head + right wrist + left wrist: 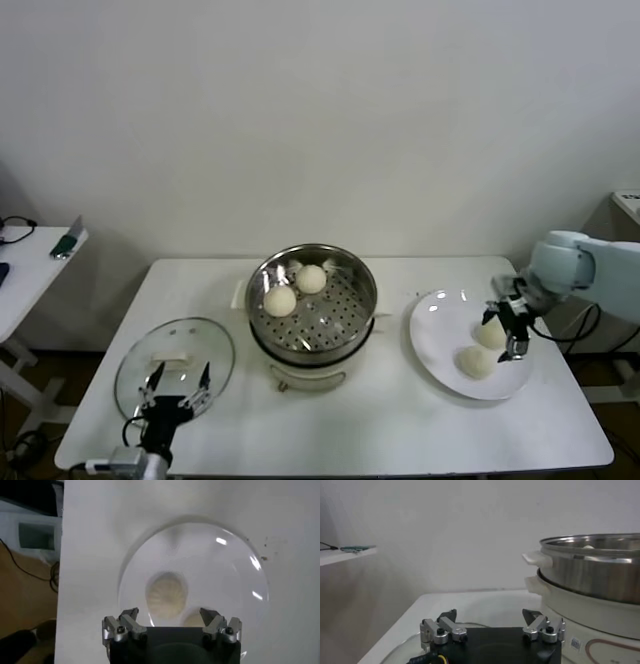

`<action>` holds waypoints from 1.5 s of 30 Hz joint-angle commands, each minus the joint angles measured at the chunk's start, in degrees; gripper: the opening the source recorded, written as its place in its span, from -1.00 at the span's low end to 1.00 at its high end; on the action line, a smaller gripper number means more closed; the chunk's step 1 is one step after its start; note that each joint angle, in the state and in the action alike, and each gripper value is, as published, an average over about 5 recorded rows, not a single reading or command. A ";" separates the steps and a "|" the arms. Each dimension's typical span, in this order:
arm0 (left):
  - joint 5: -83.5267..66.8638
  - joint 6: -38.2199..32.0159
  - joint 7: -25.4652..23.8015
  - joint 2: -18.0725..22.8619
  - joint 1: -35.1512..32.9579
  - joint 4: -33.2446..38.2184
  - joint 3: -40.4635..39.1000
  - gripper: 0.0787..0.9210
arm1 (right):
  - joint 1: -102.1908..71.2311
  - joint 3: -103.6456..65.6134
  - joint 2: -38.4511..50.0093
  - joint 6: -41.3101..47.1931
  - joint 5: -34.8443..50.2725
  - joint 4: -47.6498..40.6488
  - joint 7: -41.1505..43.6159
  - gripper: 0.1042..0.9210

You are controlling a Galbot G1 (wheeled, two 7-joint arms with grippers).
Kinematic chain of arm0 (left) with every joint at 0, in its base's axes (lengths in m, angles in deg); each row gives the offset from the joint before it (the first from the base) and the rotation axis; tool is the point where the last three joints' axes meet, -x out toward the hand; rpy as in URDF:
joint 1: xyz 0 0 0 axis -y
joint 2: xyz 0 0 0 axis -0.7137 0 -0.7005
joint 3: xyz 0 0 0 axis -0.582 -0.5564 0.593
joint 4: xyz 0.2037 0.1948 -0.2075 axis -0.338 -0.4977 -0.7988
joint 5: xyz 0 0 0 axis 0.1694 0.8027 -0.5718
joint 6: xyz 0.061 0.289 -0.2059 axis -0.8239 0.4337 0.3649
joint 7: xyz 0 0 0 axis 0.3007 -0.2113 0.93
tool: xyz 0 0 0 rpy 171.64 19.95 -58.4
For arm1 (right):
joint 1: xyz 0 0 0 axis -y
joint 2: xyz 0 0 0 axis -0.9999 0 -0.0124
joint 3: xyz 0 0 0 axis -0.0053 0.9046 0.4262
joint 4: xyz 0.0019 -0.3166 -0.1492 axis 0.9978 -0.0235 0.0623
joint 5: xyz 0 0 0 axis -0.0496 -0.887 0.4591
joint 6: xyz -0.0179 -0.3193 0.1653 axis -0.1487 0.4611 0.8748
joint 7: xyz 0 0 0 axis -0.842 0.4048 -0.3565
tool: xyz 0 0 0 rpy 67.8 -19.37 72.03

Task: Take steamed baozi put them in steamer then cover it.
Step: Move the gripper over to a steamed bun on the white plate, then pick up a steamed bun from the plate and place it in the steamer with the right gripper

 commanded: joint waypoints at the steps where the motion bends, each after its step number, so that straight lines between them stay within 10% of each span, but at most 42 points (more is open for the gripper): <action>1: 0.10 -0.08 0.01 -0.10 -0.34 0.04 0.06 0.77 | -14.93 -11.93 0.34 2.38 -5.12 -2.47 -3.45 0.76; 23: 0.71 0.09 0.02 -0.09 -0.45 0.19 0.10 0.77 | -22.87 -18.13 -2.49 3.11 -6.84 -8.00 -4.40 0.75; 31: 0.84 0.10 0.05 -0.03 -0.43 0.25 0.21 0.77 | -19.88 -16.56 -2.54 1.92 -6.43 -7.86 -1.75 0.32; 45: 1.42 -0.06 0.07 0.18 -0.13 -0.01 -0.27 0.77 | 20.73 0.46 -14.83 -19.37 -6.28 -7.79 9.04 0.18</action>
